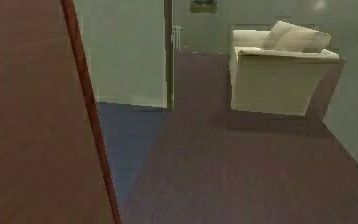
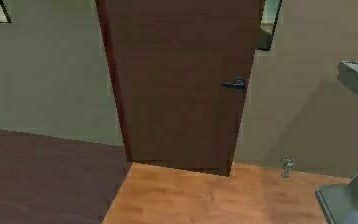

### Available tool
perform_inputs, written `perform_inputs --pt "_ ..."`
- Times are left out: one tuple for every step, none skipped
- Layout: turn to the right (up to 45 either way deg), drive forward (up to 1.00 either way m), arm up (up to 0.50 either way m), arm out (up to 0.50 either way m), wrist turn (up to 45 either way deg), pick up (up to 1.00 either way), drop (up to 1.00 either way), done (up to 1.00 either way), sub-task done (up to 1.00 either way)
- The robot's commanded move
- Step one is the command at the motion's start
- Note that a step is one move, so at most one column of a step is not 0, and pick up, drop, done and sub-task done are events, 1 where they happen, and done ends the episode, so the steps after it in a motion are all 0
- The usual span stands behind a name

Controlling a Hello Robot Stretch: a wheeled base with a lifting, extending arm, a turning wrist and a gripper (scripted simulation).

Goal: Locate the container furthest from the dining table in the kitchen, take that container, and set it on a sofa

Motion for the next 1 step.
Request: perform_inputs --pt "0.0 0.8 0.0 0.0 0.0 0.0 0.0 0.0 0.0"
